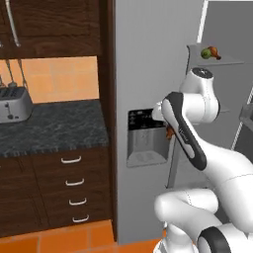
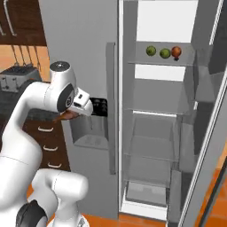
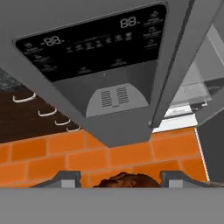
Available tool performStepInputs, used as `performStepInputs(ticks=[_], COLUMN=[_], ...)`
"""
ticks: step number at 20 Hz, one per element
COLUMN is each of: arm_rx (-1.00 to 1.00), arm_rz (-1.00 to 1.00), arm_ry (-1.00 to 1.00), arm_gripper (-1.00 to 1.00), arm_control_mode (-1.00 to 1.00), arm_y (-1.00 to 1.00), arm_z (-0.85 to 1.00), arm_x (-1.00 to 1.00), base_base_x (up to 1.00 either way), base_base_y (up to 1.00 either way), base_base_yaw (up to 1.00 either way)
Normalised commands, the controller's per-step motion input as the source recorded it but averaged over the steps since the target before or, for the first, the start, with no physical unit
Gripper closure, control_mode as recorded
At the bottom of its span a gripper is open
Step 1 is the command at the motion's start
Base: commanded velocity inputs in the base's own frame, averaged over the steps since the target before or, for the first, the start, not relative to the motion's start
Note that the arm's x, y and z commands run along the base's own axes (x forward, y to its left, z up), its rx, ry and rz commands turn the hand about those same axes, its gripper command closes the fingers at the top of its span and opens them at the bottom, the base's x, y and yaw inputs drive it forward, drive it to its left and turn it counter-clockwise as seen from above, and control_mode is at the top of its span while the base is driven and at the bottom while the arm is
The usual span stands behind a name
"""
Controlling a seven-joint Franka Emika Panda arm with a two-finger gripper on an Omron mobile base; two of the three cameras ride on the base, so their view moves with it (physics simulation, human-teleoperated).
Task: Place one lime and one chicken drumstick in each tupperware on the nearby counter, to pack two identical lunches.
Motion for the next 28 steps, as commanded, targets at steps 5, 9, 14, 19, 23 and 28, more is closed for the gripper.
performStepInputs(ticks=[5, 9, 14, 19, 23, 28], arm_rx=[0.0, 0.0, 0.0, 0.0, 0.0, 0.0], arm_rz=[0.0, 0.0, 0.0, 0.0, 0.0, 0.0], arm_ry=[0.0, 0.0, 0.0, 0.0, 0.0, 0.0], arm_gripper=[1.0, 1.0, 1.0, 1.0, 1.0, 1.0], arm_control_mode=[1.0, 1.0, 1.0, 1.0, 1.0, 1.0], arm_y=[0.0, 0.0, 0.0, 0.0, 0.0, 0.0], arm_z=[0.0, 0.0, 0.0, 0.0, 0.0, 0.0], arm_x=[0.0, 0.0, 0.0, 0.0, 0.0, 0.0], base_base_x=[0.36, 0.26, 0.24, 0.32, 0.41, 0.49], base_base_y=[1.0, 1.0, 1.0, 1.0, 1.0, 1.0], base_base_yaw=[0.04, 0.04, 0.0, 0.0, 0.0, 0.0])
